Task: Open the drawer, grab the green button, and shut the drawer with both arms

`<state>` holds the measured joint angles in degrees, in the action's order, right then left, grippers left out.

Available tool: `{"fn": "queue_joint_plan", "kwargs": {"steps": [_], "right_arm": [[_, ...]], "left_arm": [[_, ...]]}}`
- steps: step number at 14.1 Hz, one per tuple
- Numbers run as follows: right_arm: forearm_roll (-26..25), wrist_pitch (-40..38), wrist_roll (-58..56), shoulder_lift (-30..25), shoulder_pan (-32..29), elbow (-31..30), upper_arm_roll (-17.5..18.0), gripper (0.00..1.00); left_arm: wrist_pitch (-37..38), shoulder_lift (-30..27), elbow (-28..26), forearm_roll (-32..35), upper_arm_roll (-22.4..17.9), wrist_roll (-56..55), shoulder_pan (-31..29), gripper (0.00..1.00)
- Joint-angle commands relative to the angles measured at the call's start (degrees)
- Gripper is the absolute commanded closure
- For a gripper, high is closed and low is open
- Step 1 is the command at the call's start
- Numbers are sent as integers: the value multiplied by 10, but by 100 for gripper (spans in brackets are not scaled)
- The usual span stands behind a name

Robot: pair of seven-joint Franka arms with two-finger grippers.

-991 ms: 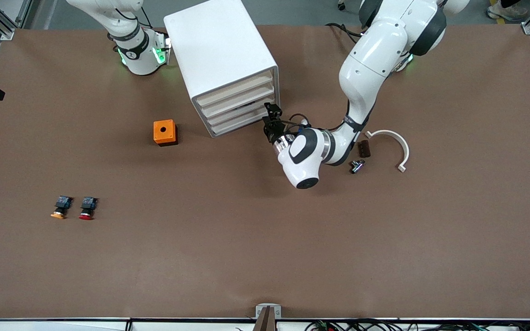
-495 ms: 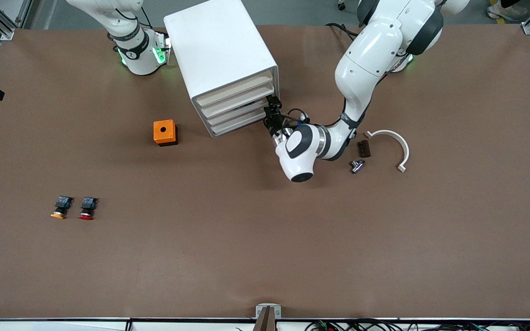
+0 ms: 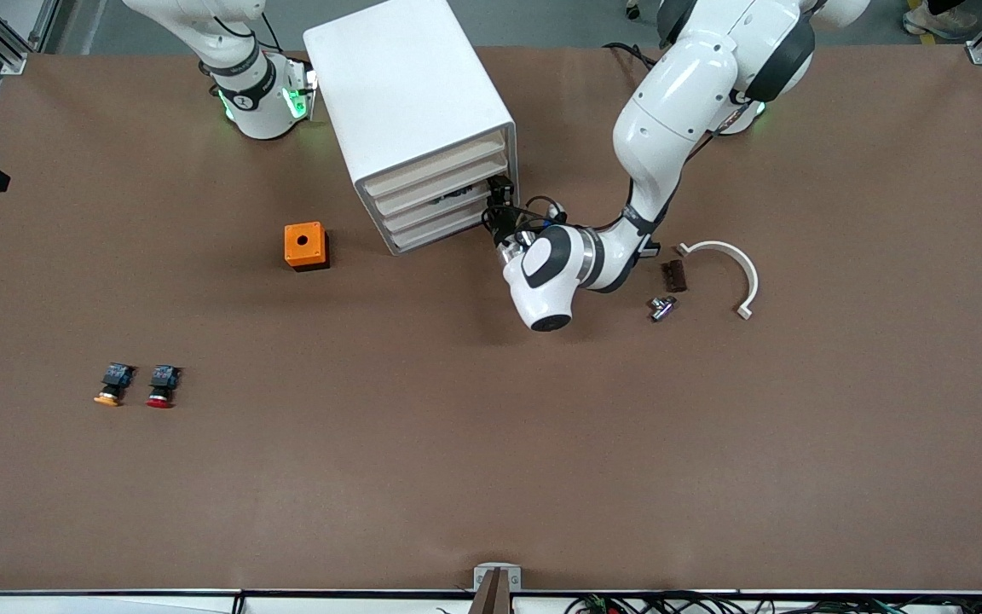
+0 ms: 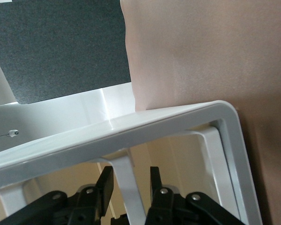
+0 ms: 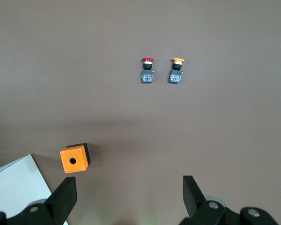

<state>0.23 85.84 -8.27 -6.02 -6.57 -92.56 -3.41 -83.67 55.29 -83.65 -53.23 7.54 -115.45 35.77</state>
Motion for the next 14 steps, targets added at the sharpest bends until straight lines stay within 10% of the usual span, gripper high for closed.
{"fn": "queue_joint_plan", "kwargs": {"steps": [1, 14], "right_arm": [[-4, 0, -8, 24, -22, 18, 7, 0], [-8, 5, -8, 134, -41, 41, 7, 0]], "left_arm": [[6, 7, 2, -13, 0, -9, 4, 72], [4, 6, 3, -24, -3, -8, -14, 83]]}}
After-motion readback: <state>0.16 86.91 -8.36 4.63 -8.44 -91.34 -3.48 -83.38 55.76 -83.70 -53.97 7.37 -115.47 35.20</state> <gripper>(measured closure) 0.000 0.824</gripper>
